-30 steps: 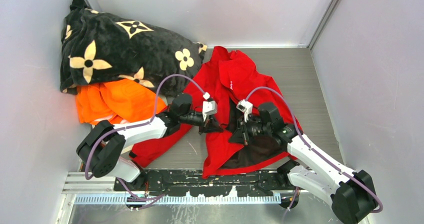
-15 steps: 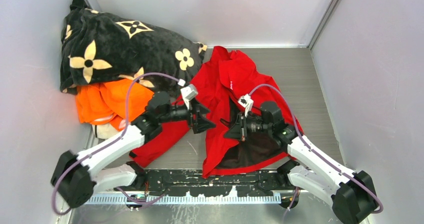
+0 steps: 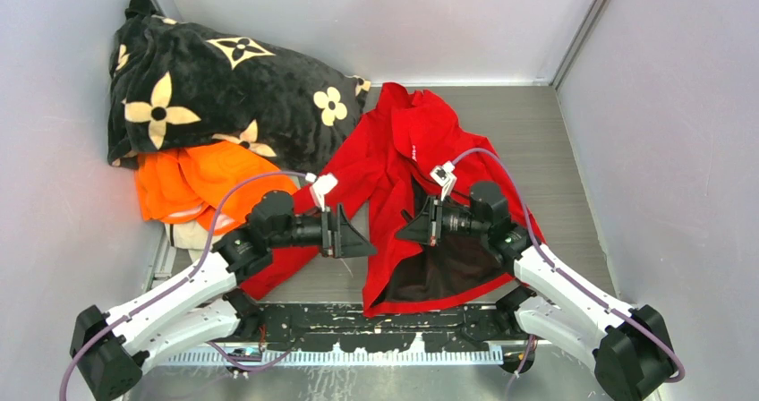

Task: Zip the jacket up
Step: Adjust the zipper on the jacket.

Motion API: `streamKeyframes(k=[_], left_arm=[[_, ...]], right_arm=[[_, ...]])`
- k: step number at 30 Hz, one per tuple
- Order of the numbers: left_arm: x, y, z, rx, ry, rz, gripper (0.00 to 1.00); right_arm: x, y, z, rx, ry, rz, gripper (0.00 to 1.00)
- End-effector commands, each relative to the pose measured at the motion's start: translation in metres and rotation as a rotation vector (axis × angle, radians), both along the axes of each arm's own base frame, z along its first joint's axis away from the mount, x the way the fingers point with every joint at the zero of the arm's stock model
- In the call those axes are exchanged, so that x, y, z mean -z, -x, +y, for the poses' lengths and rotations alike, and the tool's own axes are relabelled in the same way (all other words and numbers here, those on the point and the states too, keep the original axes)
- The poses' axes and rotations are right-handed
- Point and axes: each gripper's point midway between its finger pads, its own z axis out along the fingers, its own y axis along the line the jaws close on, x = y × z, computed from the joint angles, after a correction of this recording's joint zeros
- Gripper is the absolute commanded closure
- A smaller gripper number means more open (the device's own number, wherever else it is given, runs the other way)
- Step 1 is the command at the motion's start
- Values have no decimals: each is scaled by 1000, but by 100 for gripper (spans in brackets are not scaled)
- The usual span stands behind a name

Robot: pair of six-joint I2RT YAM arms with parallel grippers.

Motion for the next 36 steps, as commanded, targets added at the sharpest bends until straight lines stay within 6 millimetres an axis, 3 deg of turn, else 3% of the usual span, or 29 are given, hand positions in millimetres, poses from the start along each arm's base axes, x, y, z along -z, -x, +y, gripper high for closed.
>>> streamKeyframes(k=[1, 7, 12, 18, 23, 28, 29, 36], left_arm=[[8, 13, -15, 24, -27, 139, 18], [6, 6, -45, 76, 16, 131, 18], [20, 3, -61, 105, -9, 151, 19], [19, -3, -74, 119, 41, 142, 27], [15, -8, -81, 126, 82, 95, 41], [21, -11, -87, 131, 91, 96, 46], [20, -12, -88, 132, 101, 95, 49], [24, -9, -91, 160, 135, 98, 95]], right_arm=[[-30, -3, 5, -7, -89, -51, 99], [-36, -1, 6, -9, -107, -47, 99], [-39, 0, 6, -8, -122, -37, 99], [-38, 1, 7, -2, -128, -13, 99], [-34, 4, 10, -7, -126, 14, 99], [-30, 5, 10, -3, -120, 27, 99], [-29, 5, 10, 0, -117, 29, 99], [-29, 1, 9, 25, -113, 25, 98]])
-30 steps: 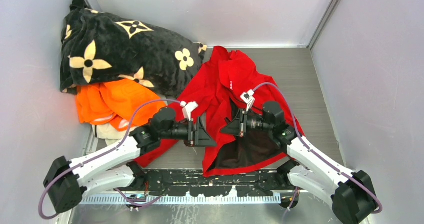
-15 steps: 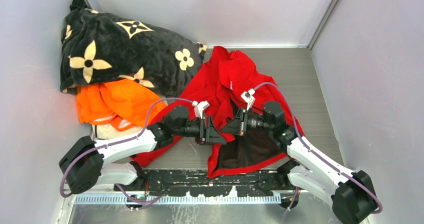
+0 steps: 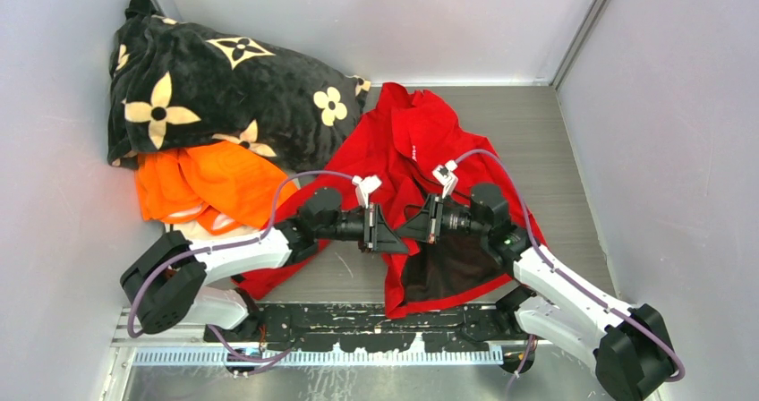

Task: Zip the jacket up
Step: Adjust the zipper on the jacket.

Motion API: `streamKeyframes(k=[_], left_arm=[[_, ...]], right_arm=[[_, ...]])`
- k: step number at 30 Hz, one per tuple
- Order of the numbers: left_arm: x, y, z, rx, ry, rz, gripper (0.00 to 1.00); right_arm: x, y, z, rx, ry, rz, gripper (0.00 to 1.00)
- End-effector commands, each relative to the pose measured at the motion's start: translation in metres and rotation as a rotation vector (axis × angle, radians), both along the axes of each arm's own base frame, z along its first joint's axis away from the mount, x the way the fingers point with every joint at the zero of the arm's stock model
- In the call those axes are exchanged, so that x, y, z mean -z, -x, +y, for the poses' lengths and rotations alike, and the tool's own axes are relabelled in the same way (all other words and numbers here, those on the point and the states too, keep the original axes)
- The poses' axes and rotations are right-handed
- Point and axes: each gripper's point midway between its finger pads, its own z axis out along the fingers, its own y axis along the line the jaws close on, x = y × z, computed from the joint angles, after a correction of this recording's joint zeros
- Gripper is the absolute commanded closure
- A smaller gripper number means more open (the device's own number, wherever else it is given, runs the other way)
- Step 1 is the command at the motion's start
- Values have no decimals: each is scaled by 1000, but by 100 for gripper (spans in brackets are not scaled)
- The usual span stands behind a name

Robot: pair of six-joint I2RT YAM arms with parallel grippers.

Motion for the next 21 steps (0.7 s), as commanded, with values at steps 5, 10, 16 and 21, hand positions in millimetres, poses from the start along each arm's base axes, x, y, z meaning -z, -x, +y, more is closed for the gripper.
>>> streamKeyframes(k=[5, 10, 16, 21], left_arm=[[-8, 4, -2, 50, 83, -77, 100], [8, 5, 10, 65, 57, -93, 100], [2, 7, 10, 97, 83, -111, 100], [-2, 7, 8, 96, 104, -114, 100]], right_arm=[[-27, -6, -2, 21, -53, -92, 87], [-29, -5, -6, 8, -51, -117, 75], [-22, -4, -7, 1, -25, -123, 71], [-14, 1, -7, -21, 2, -121, 72]])
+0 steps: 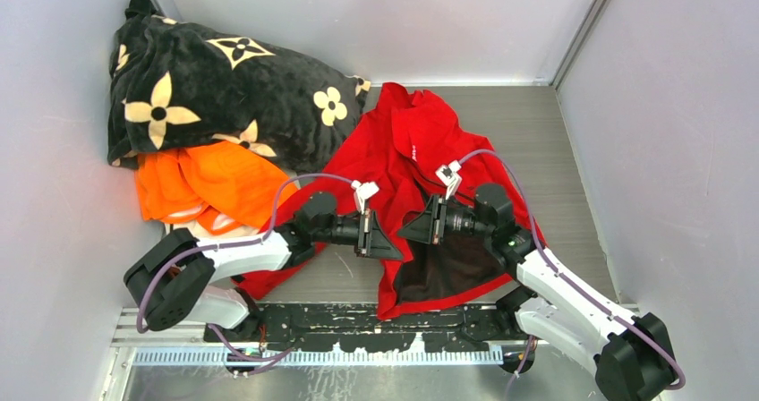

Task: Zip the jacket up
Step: Adjust the zipper on the jacket.

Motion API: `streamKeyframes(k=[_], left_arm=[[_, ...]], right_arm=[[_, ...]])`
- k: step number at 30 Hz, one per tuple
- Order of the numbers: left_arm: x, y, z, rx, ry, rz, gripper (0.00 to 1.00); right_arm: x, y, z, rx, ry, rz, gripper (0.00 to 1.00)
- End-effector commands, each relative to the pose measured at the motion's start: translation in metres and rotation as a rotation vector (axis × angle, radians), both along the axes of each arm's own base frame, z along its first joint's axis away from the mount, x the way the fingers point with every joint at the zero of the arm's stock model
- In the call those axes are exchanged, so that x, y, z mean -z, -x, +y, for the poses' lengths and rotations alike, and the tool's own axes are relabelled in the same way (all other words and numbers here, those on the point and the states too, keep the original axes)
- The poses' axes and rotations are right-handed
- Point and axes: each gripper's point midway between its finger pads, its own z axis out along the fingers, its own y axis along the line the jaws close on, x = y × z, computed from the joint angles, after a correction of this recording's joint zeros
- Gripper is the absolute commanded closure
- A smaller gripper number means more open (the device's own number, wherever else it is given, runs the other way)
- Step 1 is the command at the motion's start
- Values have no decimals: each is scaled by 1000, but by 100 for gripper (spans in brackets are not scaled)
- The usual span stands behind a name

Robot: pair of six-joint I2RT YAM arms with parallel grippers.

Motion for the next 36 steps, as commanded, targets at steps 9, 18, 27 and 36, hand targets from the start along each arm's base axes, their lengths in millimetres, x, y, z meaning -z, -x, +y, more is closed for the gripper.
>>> streamKeyframes(k=[9, 18, 27, 36], left_arm=[[-26, -5, -8, 7, 137, -63, 82], [-32, -8, -12, 4, 187, -47, 70], [-37, -5, -13, 20, 201, -47, 74], [-25, -3, -12, 38, 162, -36, 95]], right_arm=[[-18, 7, 7, -57, -26, -91, 99], [-18, 7, 8, -53, -35, -80, 99], [-18, 3, 7, -33, -35, -77, 99], [-32, -4, 5, -20, -50, -114, 99]])
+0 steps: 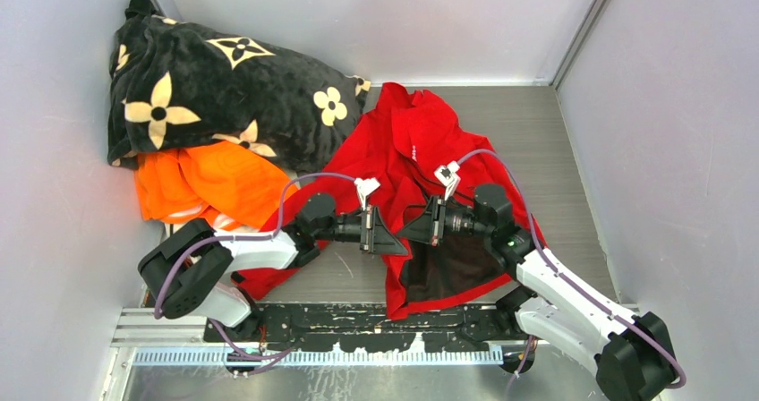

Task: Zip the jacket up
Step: Adjust the zipper on the jacket.

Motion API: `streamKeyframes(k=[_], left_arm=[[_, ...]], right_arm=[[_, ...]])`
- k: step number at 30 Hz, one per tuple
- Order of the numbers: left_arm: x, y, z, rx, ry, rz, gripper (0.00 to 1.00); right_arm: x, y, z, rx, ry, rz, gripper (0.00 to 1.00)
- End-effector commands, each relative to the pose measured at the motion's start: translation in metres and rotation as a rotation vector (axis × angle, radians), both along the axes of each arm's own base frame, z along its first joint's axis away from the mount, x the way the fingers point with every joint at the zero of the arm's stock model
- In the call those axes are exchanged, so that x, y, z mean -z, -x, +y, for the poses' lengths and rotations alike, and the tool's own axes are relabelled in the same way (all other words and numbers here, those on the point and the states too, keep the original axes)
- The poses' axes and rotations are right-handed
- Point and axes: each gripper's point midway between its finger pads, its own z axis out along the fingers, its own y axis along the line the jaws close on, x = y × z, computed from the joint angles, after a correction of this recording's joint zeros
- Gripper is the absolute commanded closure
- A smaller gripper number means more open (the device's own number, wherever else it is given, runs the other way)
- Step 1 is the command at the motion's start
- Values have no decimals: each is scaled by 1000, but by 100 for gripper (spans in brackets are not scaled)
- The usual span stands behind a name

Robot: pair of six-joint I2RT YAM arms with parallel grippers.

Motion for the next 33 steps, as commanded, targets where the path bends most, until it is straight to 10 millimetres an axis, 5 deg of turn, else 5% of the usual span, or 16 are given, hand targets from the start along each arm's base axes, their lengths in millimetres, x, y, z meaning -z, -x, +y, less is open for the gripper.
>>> streamKeyframes(k=[1, 6, 12, 20, 29, 33], left_arm=[[-11, 2, -1, 30, 43, -54, 98], [-11, 2, -1, 37, 42, -59, 100], [-11, -3, 3, 5, 57, -90, 100], [-7, -12, 12, -37, 64, -182, 100], [-10, -13, 12, -18, 69, -287, 100], [-11, -14, 11, 5, 61, -323, 100]], right_arm=[[-32, -7, 2, 1, -52, -91, 99], [-32, -7, 1, -4, -43, -106, 93], [-34, 9, -15, -140, 76, -239, 47], [-46, 3, -80, -184, 412, -499, 7], [-16, -16, -181, -63, 766, -321, 0], [-8, -13, -223, -95, 791, -141, 8]])
